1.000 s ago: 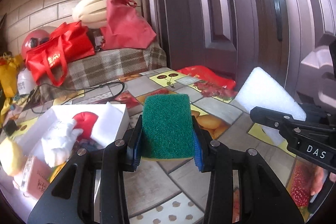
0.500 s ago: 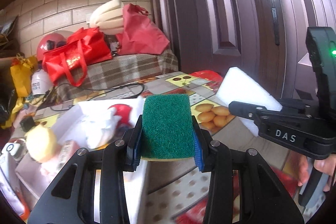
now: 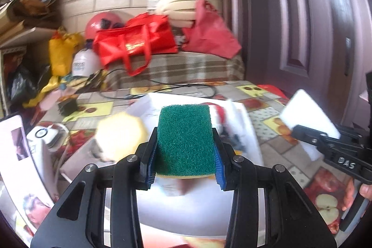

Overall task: Organize soft objects
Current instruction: 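Carry sponge and foam strip to the tray and open both tools to drop them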

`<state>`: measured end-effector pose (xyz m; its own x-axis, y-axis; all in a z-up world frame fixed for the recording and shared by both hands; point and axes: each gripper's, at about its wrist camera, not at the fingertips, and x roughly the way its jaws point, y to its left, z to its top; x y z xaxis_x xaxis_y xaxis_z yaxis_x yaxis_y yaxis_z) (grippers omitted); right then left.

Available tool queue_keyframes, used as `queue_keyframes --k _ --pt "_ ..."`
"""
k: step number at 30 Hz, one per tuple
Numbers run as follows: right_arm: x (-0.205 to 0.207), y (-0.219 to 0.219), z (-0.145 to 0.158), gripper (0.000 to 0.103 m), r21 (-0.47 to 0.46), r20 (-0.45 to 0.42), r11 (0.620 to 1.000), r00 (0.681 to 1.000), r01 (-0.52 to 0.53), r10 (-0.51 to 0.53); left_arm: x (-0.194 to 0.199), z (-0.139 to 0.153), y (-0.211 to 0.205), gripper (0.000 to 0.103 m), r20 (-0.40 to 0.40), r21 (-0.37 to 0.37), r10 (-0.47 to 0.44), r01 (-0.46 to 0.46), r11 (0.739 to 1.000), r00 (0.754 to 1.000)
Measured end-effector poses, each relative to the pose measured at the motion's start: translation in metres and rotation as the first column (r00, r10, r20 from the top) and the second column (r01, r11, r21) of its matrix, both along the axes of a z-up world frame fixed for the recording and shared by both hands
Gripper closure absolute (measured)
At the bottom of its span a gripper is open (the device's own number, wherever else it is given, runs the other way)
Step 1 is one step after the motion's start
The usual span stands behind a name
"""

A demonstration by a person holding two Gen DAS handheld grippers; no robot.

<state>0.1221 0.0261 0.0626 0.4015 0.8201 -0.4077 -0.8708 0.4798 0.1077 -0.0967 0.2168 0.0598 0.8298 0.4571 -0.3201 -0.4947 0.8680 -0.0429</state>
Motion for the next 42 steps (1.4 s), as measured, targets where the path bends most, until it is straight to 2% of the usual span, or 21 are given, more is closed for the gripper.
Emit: queue_keyframes --k 5,13,20,25,30,35,42 --pt "-0.002 0.018 -0.002 0.084 -0.007 -0.019 1.0 1.0 -0.022 0.022 -0.002 -0.004 0.023 0.064 -0.005 -0.051 0.049 -0.049 0.997 0.999" --pt "-0.021 0.046 -0.004 0.084 -0.025 -0.026 0.996 0.996 -0.09 0.089 0.011 -0.005 0.032 0.064 -0.026 -0.044 0.071 -0.073 0.996 0.997" --pt "-0.035 0.072 -0.004 0.084 -0.032 -0.03 0.989 0.99 -0.142 0.141 0.024 -0.008 0.05 0.064 -0.057 -0.102 0.085 -0.09 0.991 0.995" --pt "-0.045 0.094 -0.005 0.084 -0.069 -0.02 0.979 0.981 -0.192 0.192 0.032 -0.006 0.053 0.063 -0.038 -0.08 0.096 -0.098 0.992 0.995" --pt "-0.037 0.107 -0.008 0.084 -0.085 -0.043 0.979 0.982 -0.185 0.182 0.044 -0.005 0.06 0.063 -0.04 -0.07 0.107 -0.109 0.992 0.993" --pt "-0.024 0.113 -0.011 0.084 -0.084 -0.099 0.984 0.984 -0.16 0.151 0.056 -0.008 0.068 0.063 -0.095 -0.091 0.105 -0.113 0.989 0.99" --pt "-0.027 0.117 -0.012 0.083 -0.101 -0.087 0.982 0.985 -0.16 0.152 0.058 -0.009 0.063 0.063 -0.105 -0.073 0.11 -0.118 0.99 0.988"
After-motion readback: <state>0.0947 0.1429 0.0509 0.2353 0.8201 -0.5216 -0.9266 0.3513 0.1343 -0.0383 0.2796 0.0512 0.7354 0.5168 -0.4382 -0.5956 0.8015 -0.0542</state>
